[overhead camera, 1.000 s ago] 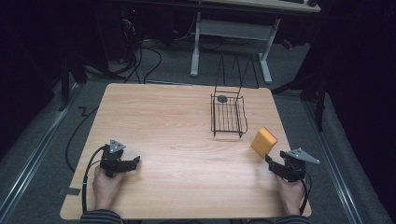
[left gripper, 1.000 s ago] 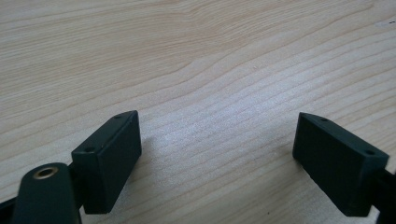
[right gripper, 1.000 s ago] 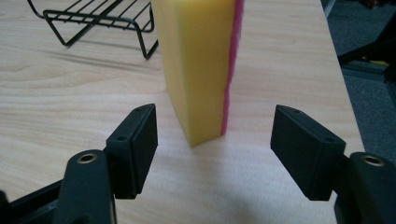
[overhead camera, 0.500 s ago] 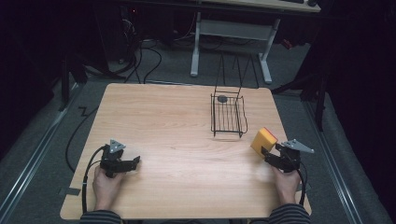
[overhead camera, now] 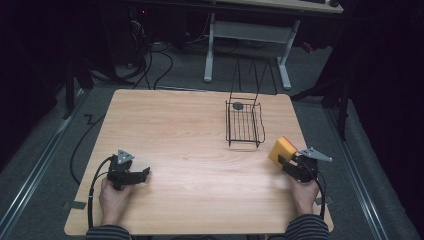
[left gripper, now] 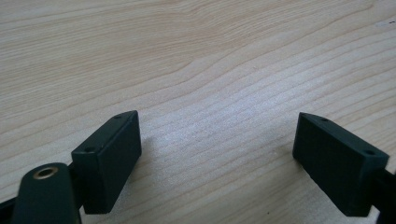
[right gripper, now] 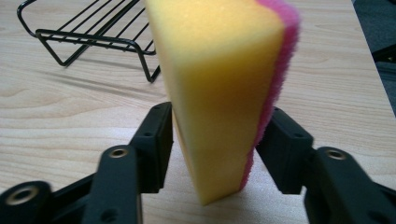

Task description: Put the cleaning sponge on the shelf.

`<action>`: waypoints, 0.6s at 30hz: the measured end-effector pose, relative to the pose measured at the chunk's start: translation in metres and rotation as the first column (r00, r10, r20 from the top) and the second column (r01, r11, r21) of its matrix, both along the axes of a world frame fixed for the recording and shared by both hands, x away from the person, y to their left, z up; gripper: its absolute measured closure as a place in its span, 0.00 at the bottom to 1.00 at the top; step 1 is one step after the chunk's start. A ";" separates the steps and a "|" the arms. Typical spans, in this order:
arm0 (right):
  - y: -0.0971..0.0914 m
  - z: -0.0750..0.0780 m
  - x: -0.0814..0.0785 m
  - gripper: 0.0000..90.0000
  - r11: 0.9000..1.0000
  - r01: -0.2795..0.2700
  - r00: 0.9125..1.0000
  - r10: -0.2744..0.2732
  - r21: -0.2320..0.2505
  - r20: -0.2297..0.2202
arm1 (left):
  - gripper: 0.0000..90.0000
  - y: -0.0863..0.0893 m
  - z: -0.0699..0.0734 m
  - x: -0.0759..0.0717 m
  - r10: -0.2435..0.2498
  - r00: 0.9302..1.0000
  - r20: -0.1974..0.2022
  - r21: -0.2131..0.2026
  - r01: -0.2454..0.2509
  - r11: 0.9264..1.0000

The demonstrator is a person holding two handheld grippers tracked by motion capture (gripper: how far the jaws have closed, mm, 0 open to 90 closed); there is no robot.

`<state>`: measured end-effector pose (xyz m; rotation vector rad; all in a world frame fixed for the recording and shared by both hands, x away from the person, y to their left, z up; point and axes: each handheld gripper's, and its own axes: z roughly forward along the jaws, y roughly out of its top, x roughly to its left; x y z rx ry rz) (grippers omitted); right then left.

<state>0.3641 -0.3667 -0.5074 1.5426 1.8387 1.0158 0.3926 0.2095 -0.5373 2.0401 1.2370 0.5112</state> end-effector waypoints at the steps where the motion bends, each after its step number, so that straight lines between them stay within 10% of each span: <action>1: 0.000 0.000 0.000 0.58 1.000 0.000 1.000 0.000 0.000 0.000 | 0.18 0.000 0.000 0.000 0.000 1.000 0.000 0.000 0.000 1.000; 18: 0.003 0.007 -0.008 0.65 0.999 -0.047 0.999 0.047 -0.022 0.018 | 0.18 0.000 0.000 0.000 0.000 1.000 0.000 0.000 0.000 1.000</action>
